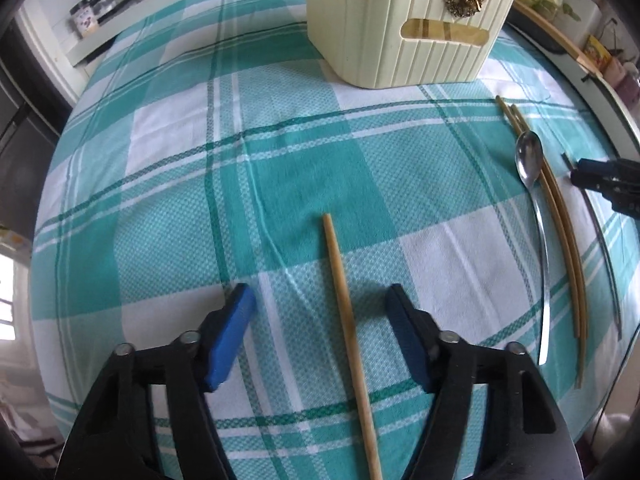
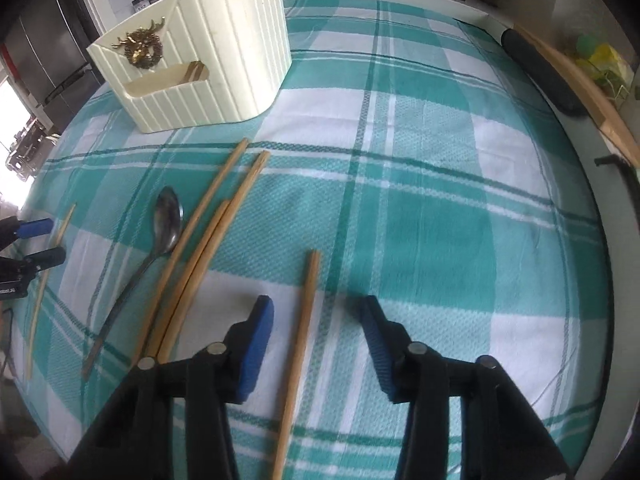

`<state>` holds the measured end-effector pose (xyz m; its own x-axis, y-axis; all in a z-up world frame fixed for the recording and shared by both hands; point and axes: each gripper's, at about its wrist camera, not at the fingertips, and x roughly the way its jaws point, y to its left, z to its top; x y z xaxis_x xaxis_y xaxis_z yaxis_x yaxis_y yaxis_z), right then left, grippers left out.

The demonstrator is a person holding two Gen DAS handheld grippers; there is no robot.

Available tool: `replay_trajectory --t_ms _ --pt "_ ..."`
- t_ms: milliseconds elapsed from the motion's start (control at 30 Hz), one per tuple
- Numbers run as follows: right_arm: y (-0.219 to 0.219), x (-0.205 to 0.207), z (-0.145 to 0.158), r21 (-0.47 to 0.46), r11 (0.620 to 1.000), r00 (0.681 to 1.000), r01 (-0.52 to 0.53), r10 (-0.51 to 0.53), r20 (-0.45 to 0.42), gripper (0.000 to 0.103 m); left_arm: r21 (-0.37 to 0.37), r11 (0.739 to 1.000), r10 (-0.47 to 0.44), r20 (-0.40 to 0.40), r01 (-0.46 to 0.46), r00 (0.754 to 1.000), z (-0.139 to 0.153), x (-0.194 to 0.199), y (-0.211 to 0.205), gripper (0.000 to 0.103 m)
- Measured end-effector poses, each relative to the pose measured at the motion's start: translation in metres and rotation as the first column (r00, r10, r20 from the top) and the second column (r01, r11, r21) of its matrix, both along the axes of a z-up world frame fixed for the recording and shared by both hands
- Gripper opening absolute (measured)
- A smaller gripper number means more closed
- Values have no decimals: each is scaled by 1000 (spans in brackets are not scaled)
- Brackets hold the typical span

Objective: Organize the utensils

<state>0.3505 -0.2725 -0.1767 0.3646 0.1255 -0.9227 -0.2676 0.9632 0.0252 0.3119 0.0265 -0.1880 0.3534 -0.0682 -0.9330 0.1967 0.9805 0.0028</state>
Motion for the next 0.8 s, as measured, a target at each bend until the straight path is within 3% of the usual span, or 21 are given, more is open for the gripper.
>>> replay_trajectory --t_ms 67,100,267,467,633,800 --pt "1 6 -1 24 1000 1000 10 -10 1 7 -18 1000 -6 5 6 1000 2 4 -3 13" --pt "0 7 -1 45 999 1000 18 -18 3 7 -24 1000 -10 9 11 1000 2 5 -5 6" --pt "-17 -5 24 201 978 995 47 -64 80 6 -100 994 47 81 -39 996 18 0 8 4" --pt "-29 -49 104 317 948 962 -23 -66 265 6 -199 979 95 277 -40 956 97 -34 23 4" --pt "-30 -91 170 350 932 903 -91 -71 424 6 -282 959 122 419 2 900 159 -73 30 4" --pt "-23 -123 206 327 935 818 -137 -80 570 6 -318 948 139 506 34 851 189 -95 30 4"
